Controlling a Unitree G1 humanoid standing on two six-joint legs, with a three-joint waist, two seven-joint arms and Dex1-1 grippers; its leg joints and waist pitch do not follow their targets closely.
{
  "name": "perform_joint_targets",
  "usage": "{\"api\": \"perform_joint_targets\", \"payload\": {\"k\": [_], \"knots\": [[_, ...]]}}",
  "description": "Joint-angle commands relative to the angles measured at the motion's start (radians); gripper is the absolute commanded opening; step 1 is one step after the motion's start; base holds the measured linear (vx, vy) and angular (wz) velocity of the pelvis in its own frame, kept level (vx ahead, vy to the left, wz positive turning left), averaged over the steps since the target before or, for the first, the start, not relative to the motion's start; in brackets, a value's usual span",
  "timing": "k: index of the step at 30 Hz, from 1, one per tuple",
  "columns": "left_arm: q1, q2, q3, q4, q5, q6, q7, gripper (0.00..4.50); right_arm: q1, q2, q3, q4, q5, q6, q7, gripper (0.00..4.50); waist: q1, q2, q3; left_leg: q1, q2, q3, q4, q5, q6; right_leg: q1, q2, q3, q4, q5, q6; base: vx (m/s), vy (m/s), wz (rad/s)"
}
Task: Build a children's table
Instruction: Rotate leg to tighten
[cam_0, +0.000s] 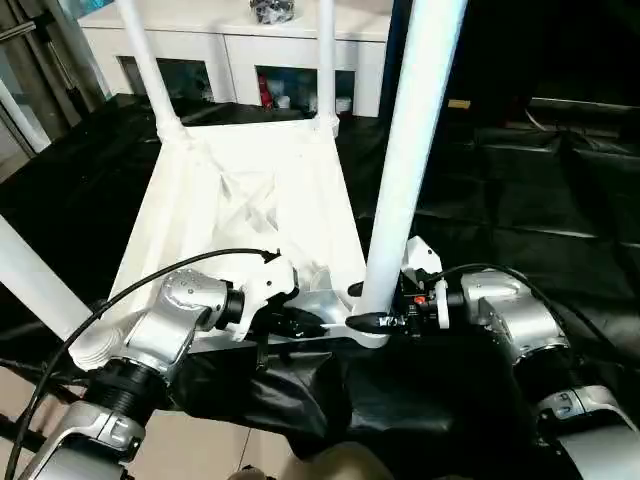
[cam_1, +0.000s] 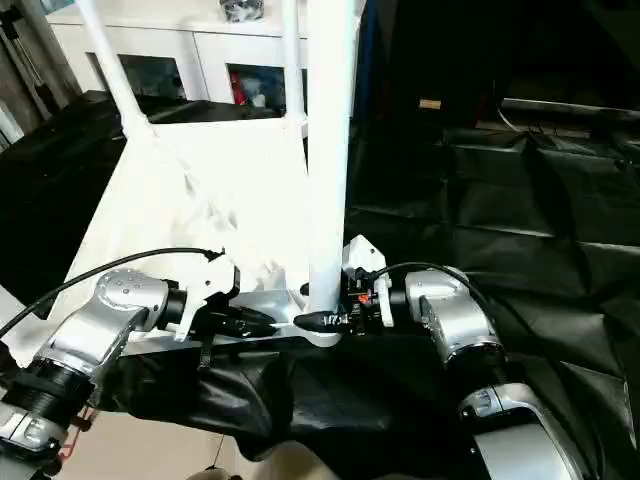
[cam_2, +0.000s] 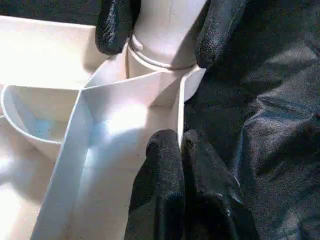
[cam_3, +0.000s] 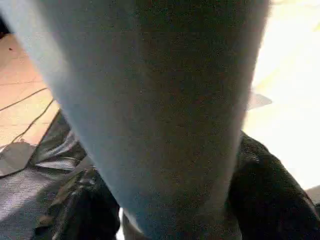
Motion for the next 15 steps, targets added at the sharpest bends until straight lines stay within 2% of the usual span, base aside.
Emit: {"api": "perform_joint_targets", "payload": {"k": [1,2,3,4,5,6,7,8,9,11,13,14,15], "knots": [[-0.003,-0.018,-0.004,-0.024,-0.022,0.007,0.019,0.0,0.019,0.026,0.029,-0.008,0.03,0.043,0.019,2.48,-0.001,-0.016,-0.067,0.003,0.015,0.008,-0.067,-0.192,0.069,0.058,-0.037,0.033,-0.066,-0.194,-0.248,0.0,0.0,0.0],[-0.006,-0.026,0.0,-0.02,-0.021,0.008,0.033,0.0,0.024,0.037,0.025,-0.008,0.031,0.045,-0.003,2.38,-0.001,-0.015,-0.067,0.003,0.014,0.009,-0.067,-0.193,0.069,0.058,-0.037,0.033,-0.066,-0.201,-0.247,0.0,0.0,0.0],[-0.012,-0.041,0.006,-0.013,-0.018,0.011,0.059,0.0,0.034,0.058,0.018,-0.008,0.03,0.047,-0.045,2.37,-0.003,-0.019,-0.067,0.002,0.014,0.01,-0.066,-0.191,0.069,0.058,-0.037,0.033,-0.067,-0.201,-0.246,0.0,0.0,0.0],[-0.023,-0.061,0.013,0.001,-0.012,0.014,0.098,0.0,0.042,0.085,0.005,0.0,0.026,0.047,-0.106,2.36,-0.002,-0.015,-0.064,0.003,0.014,0.009,-0.068,-0.203,0.064,0.056,-0.039,0.034,-0.07,-0.225,-0.241,0.0,0.0,0.0],[-0.028,-0.069,0.017,0.006,-0.009,0.015,0.114,0.0,0.045,0.096,0.0,0.003,0.024,0.047,-0.131,2.36,-0.005,-0.016,-0.061,0.003,0.012,0.009,-0.071,-0.225,0.053,0.055,-0.038,0.034,-0.075,-0.269,-0.226,0.0,0.0,0.0],[-0.052,-0.103,0.025,0.041,0.012,0.016,0.185,0.0,0.04,0.149,-0.032,0.043,0.011,0.035,-0.27,2.35,-0.007,-0.015,-0.059,0.006,0.011,0.006,-0.074,-0.254,0.038,0.054,-0.04,0.033,-0.081,-0.334,-0.206,0.0,0.0,0.0],[-0.052,-0.103,0.025,0.041,0.012,0.016,0.185,0.0,0.04,0.149,-0.032,0.043,0.011,0.035,-0.27,2.33,-0.012,-0.017,-0.055,0.006,0.01,0.007,-0.077,-0.272,0.031,0.051,-0.039,0.033,-0.087,-0.374,-0.193,0.0,0.0,0.0],[-0.062,-0.115,0.026,0.055,0.02,0.015,0.211,0.0,0.037,0.164,-0.041,0.056,0.006,0.032,-0.31,2.33,-0.014,-0.017,-0.057,0.008,0.008,0.0,-0.079,-0.292,0.015,0.055,-0.044,0.031,-0.092,-0.439,-0.166,0.0,0.0,0.0],[-0.085,-0.147,0.028,0.087,0.041,0.018,0.274,0.0,0.023,0.199,-0.062,0.098,-0.008,0.036,-0.422,2.31,-0.022,-0.008,-0.053,0.008,0.008,0.0,-0.081,-0.309,0.006,0.049,-0.042,0.032,-0.097,-0.457,-0.155,0.0,0.0,0.0],[-0.096,-0.165,0.029,0.099,0.05,0.024,0.306,0.0,0.019,0.219,-0.069,0.113,-0.017,0.029,-0.472,2.26,-0.034,-0.012,-0.052,0.012,0.004,-0.003,-0.081,-0.347,-0.002,0.048,-0.042,0.028,-0.105,-0.513,-0.136,0.0,0.0,0.0],[-0.109,-0.192,0.031,0.116,0.06,0.034,0.352,0.0,0.012,0.245,-0.079,0.131,-0.028,0.024,-0.542,2.23,-0.041,-0.011,-0.052,0.008,0.003,-0.006,-0.081,-0.355,0.002,0.05,-0.043,0.026,-0.109,-0.533,-0.123,0.0,0.0,0.0],[-0.123,-0.22,0.032,0.134,0.072,0.042,0.4,0.0,-0.001,0.27,-0.091,0.157,-0.042,0.015,-0.626,2.21,-0.043,-0.005,-0.051,0.011,0.002,-0.005,-0.08,-0.364,0.004,0.045,-0.042,0.027,-0.111,-0.532,-0.122,0.0,0.0,0.0],[-0.131,-0.237,0.034,0.147,0.08,0.045,0.43,0.0,-0.009,0.288,-0.101,0.174,-0.054,0.009,-0.684,2.21,-0.051,-0.005,-0.047,0.015,0.0,-0.005,-0.08,-0.384,-0.003,0.04,-0.039,0.024,-0.116,-0.558,-0.118,0.0,0.0,0.0]]}}
